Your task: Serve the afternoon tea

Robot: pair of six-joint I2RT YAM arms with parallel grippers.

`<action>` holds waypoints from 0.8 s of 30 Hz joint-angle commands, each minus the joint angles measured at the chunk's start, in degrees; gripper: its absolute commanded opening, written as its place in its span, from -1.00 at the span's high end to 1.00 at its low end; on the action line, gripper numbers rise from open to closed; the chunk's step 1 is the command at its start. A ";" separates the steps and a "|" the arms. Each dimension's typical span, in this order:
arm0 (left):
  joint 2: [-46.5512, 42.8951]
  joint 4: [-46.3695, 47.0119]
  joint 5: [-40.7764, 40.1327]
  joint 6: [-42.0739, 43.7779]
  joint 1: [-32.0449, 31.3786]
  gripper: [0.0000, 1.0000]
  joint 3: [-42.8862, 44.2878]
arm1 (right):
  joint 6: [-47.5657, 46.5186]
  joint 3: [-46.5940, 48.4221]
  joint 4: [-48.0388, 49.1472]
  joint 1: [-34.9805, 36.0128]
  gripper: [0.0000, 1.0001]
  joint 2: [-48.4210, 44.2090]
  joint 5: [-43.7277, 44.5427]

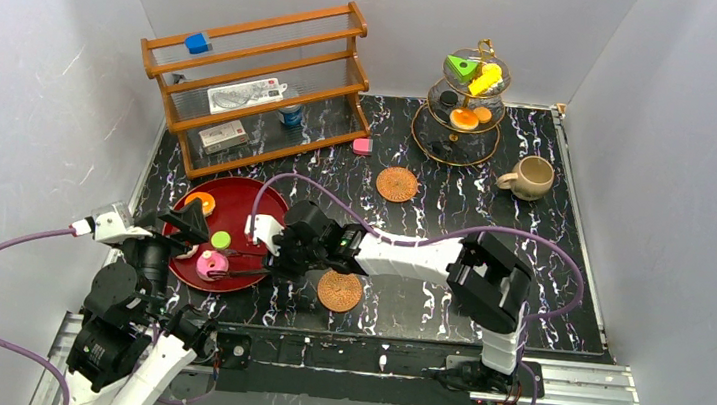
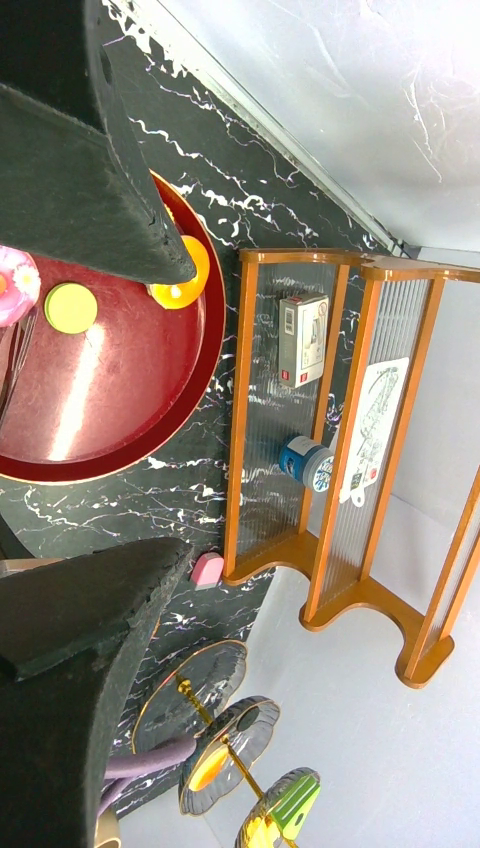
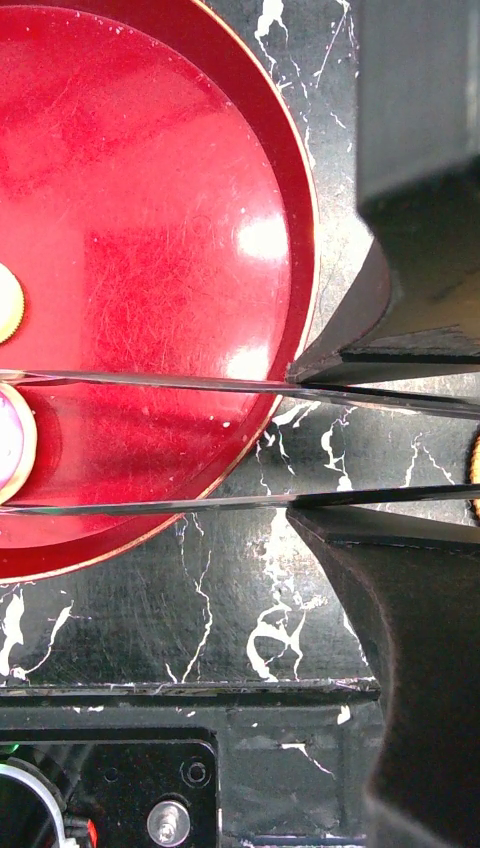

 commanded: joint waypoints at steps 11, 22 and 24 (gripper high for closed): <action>-0.41 0.91 -1.17 -0.38 -0.19 -0.88 -0.10 | 2.55 -2.27 4.06 0.38 0.06 -7.32 3.41; -0.04 0.95 -0.69 -0.46 -0.19 -0.89 -0.13 | 3.10 -6.15 0.16 -0.59 0.08 -15.32 11.30; -0.02 0.89 -0.61 -0.49 -0.19 -0.89 -0.19 | 3.61 -6.57 -0.03 -1.37 0.10 -16.80 14.38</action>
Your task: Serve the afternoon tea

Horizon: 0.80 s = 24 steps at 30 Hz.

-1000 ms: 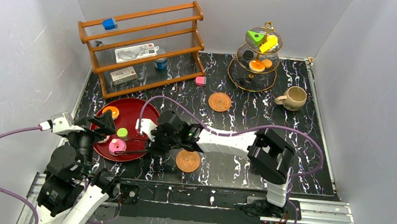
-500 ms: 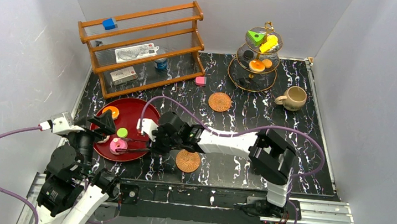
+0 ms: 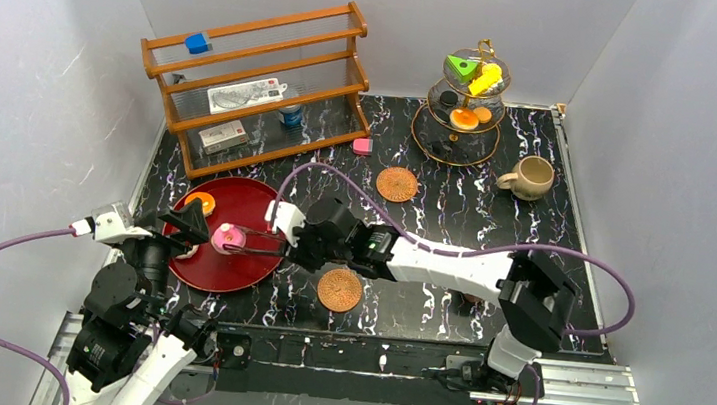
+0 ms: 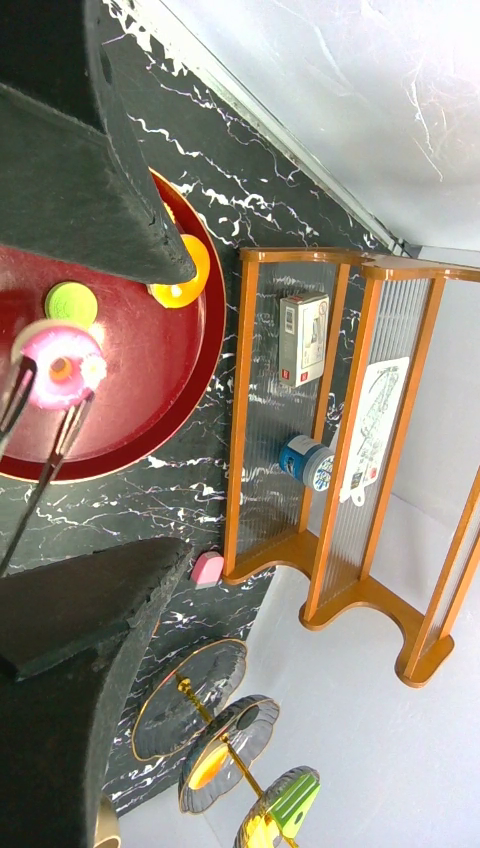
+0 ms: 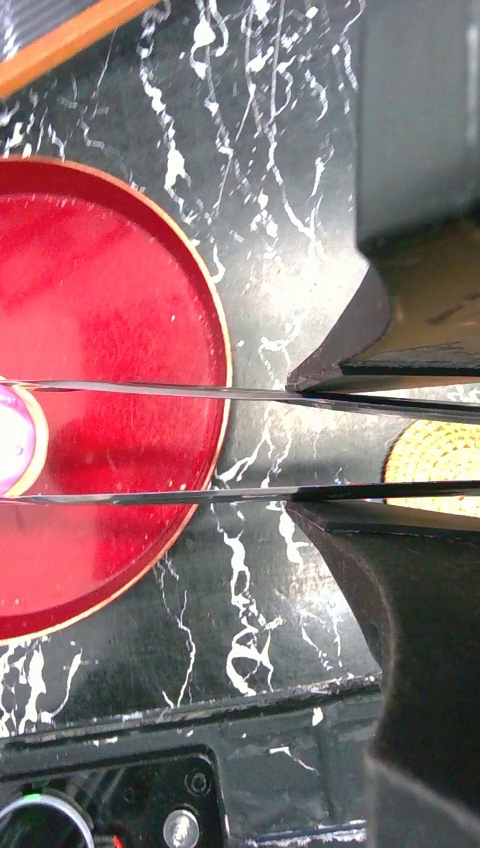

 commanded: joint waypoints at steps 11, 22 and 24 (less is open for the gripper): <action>0.73 1.00 0.43 -0.38 -0.19 -0.89 -0.17 | 8.63 -3.95 -2.37 -12.12 0.09 -14.93 15.83; 1.39 1.12 0.69 -0.29 -0.19 -0.90 -0.16 | 15.49 -3.20 -9.61 -23.37 0.08 -20.00 27.26; 1.40 1.14 0.77 -0.20 -0.19 -0.90 -0.24 | 16.61 -2.68 -11.32 -25.25 0.07 -20.24 28.24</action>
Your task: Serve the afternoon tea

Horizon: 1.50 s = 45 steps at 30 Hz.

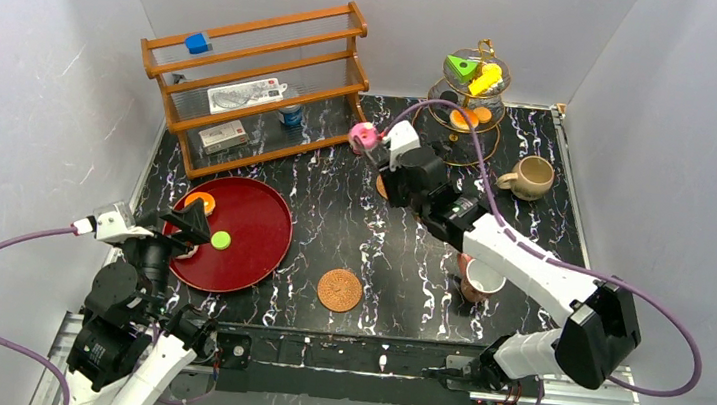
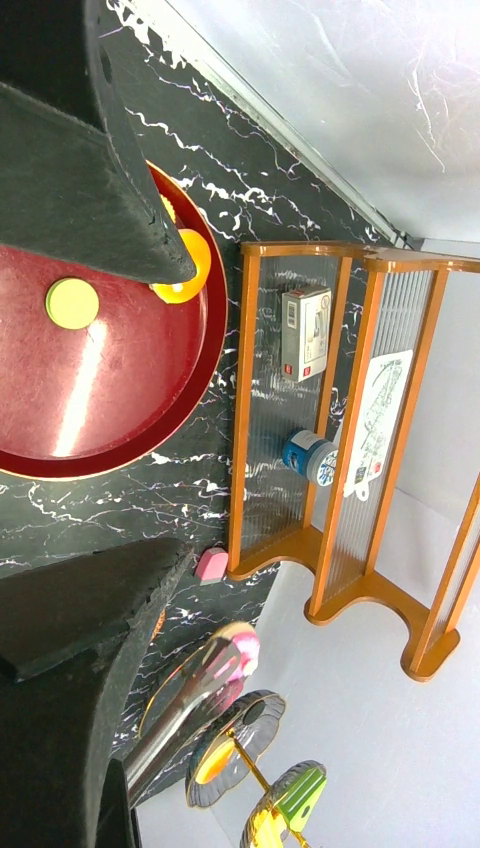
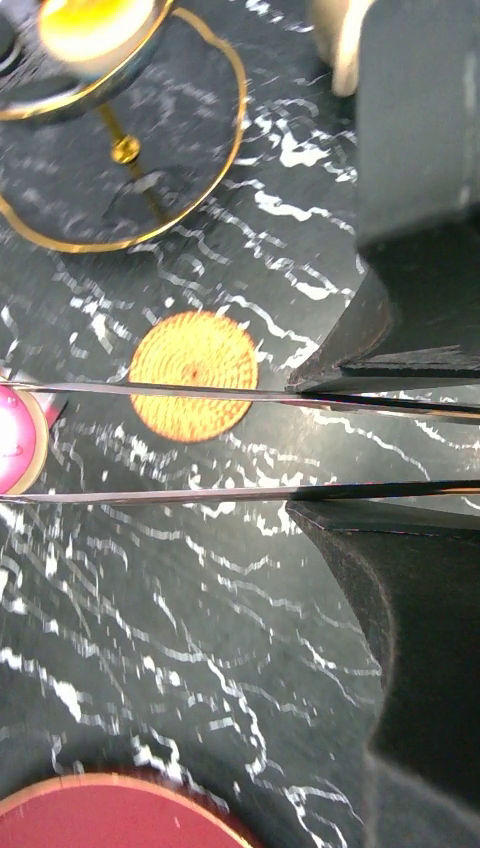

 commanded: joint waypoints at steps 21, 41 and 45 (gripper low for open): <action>1.81 1.29 0.24 0.00 -0.19 -0.90 -0.14 | 12.96 1.63 2.91 -13.22 0.04 5.77 6.87; 1.72 1.47 0.46 0.35 -0.19 -0.90 -0.14 | 18.21 5.73 9.20 -19.07 0.04 15.69 3.94; 1.90 1.47 0.51 0.35 -0.19 -0.90 -0.18 | 18.53 6.24 9.49 -20.12 0.04 17.20 3.43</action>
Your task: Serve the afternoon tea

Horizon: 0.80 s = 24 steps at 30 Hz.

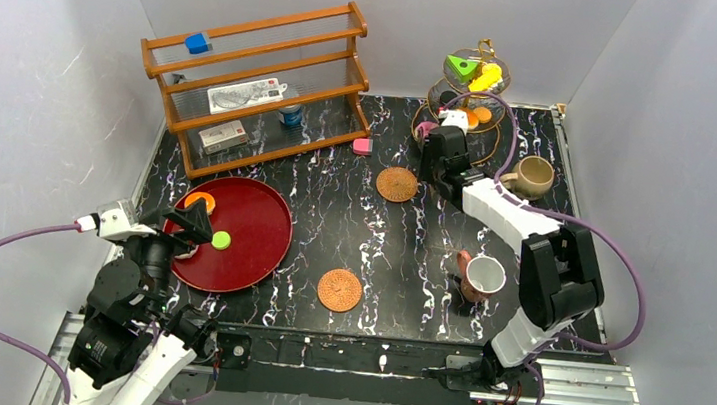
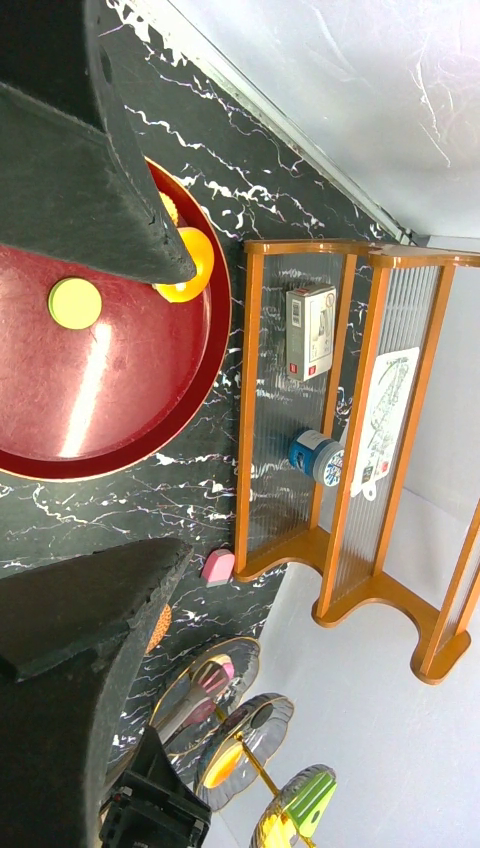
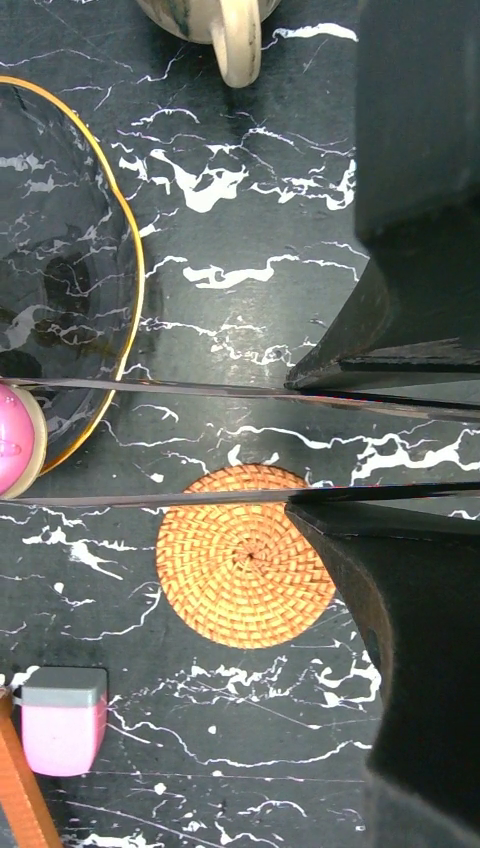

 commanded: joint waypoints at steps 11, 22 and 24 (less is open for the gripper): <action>1.36 1.51 0.26 0.46 -0.19 -0.90 -0.12 | 1.11 8.04 8.73 -3.71 0.04 7.46 -0.62; 1.40 1.50 0.23 0.46 -0.19 -0.90 -0.09 | -0.46 14.25 7.85 -5.49 -0.05 13.04 -2.01; 1.40 1.53 0.24 0.47 -0.19 -0.90 -0.14 | -0.90 14.84 7.41 -5.60 -0.10 13.22 -2.32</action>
